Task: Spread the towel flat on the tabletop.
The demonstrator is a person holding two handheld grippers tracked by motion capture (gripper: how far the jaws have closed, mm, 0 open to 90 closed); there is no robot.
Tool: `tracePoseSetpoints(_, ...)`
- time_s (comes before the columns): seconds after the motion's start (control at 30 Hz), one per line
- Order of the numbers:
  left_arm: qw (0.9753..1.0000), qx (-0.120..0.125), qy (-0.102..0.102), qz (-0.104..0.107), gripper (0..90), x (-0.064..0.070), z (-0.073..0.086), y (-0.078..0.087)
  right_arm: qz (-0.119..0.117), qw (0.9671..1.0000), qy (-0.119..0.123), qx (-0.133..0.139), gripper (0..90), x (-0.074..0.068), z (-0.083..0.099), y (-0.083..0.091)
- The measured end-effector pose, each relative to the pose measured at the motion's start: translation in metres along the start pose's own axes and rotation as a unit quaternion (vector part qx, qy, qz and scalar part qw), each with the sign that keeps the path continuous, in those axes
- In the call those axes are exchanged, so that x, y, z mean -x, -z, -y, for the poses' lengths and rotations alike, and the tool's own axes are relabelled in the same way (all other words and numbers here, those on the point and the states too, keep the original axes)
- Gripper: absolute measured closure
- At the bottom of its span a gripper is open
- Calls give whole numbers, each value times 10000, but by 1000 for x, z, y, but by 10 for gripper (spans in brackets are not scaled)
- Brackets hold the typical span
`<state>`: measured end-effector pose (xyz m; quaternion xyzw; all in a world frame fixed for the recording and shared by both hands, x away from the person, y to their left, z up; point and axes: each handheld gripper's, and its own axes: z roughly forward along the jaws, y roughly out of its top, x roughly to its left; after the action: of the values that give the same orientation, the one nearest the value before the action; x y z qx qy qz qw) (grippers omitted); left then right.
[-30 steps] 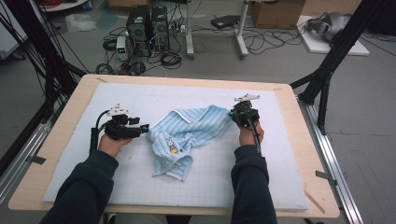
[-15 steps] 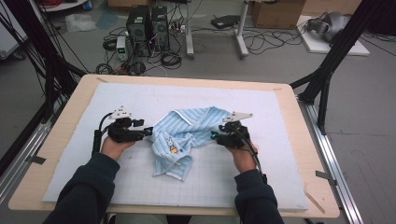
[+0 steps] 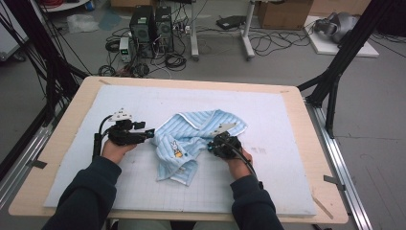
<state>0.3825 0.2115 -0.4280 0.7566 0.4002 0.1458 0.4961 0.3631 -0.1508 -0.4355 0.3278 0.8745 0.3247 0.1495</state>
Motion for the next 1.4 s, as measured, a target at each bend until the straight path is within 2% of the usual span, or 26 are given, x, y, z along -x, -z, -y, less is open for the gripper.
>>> tracePoseSetpoints(0.03, 10000, -2, -3, 5, 402, 0, 0, 0, 97, 9999, -35, 20, 864, 4, 1, 3)
tracePoseSetpoints(0.07, 10000, -14, 19, 20, 403, 0, 0, -1, 381, 9991, -146, 96, 863, 17, 3, 11)
tracePoseSetpoints(0.1, 10000, -14, 19, 20, 403, 0, 0, -1, 381, 9991, -146, 96, 863, 17, 3, 11)
tracePoseSetpoints(0.13, 10000, 4, 41, 37, 403, 0, 0, -2, 798, 9965, -236, 111, 862, 30, 5, 18)
tracePoseSetpoints(0.17, 10000, -4, 40, 45, 403, 1, 0, -2, 798, 9965, -236, 111, 862, 30, 5, 18)
tracePoseSetpoints(0.2, 10000, -6, 43, 62, 404, 2, 0, -4, 1146, 9928, -333, 105, 857, 43, 6, 24)
tracePoseSetpoints(0.23, 10000, 5, 42, 65, 404, 3, 0, -4, 1146, 9928, -333, 105, 857, 43, 6, 24)
tracePoseSetpoints(0.3, 9999, -4, 36, 109, 404, 6, -1, -6, 1450, 9884, -434, 97, 851, 53, 8, 28)
tracePoseSetpoints(0.33, 9999, -8, 38, 161, 404, 8, -2, -8, 1391, 9877, -680, 200, 807, 58, 11, 31)
tracePoseSetpoints(0.37, 9999, -8, 38, 161, 403, 8, -2, -8, 1391, 9877, -680, 200, 807, 58, 11, 31)
tracePoseSetpoints(0.4, 9998, -10, 32, 196, 404, 9, -3, -9, 1314, 9877, -786, 326, 735, 57, 13, 34)
tracePoseSetpoints(0.5, 9994, 31, 143, 323, 403, 13, -5, -13, 1245, 9878, -840, 418, 672, 53, 12, 39)
tracePoseSetpoints(0.53, 9991, 28, 164, 383, 403, 16, -6, -15, 1239, 9872, -817, 576, 628, 48, 11, 45)
tracePoseSetpoints(0.73, 9974, -233, 57, 682, 414, 36, -8, -36, 1102, 9872, -816, 820, 608, 38, 21, 57)
tracePoseSetpoints(0.8, 9972, -281, 15, 689, 421, 40, -8, -40, 1081, 9871, -834, 831, 606, 37, 22, 58)
tracePoseSetpoints(0.97, 9964, -510, -145, 667, 498, 50, -2, -57, 945, 9867, -959, 908, 583, 34, 33, 59)
tracePoseSetpoints(1.03, 9955, -628, -221, 677, 655, 52, 0, -60, 877, 9868, -997, 925, 578, 33, 37, 58)
tracePoseSetpoints(1.07, 9956, -616, -304, 642, 867, 52, 1, -61, 778, 9876, -1058, 862, 567, 31, 38, 56)
tracePoseSetpoints(1.1, 9959, -585, -357, 598, 867, 53, 1, -61, 778, 9876, -1058, 862, 567, 31, 38, 56)
tracePoseSetpoints(1.17, 9974, -437, -273, 508, 876, 50, -1, -60, 674, 9881, -1076, 869, 563, 27, 38, 53)
tracePoseSetpoints(1.2, 9981, -371, -224, 442, 879, 46, -2, -57, 512, 9883, -1116, 901, 563, 24, 36, 50)
tracePoseSetpoints(1.23, 9981, -371, -224, 442, 879, 46, -2, -57, 512, 9883, -1116, 901, 563, 24, 36, 50)
tracePoseSetpoints(1.27, 9988, -296, -133, 373, 879, 40, -4, -53, 394, 9893, -1103, 865, 563, 18, 33, 43)
tracePoseSetpoints(1.3, 9988, -296, -133, 373, 879, 40, -4, -53, 394, 9893, -1103, 865, 563, 18, 33, 43)
tracePoseSetpoints(1.33, 9994, -211, -41, 258, 879, 33, -5, -48, 278, 9910, -1059, 773, 563, 11, 29, 34)
tracePoseSetpoints(1.4, 9997, -163, 13, 203, 879, 29, -6, -45, 213, 9924, -985, 699, 563, 5, 24, 26)
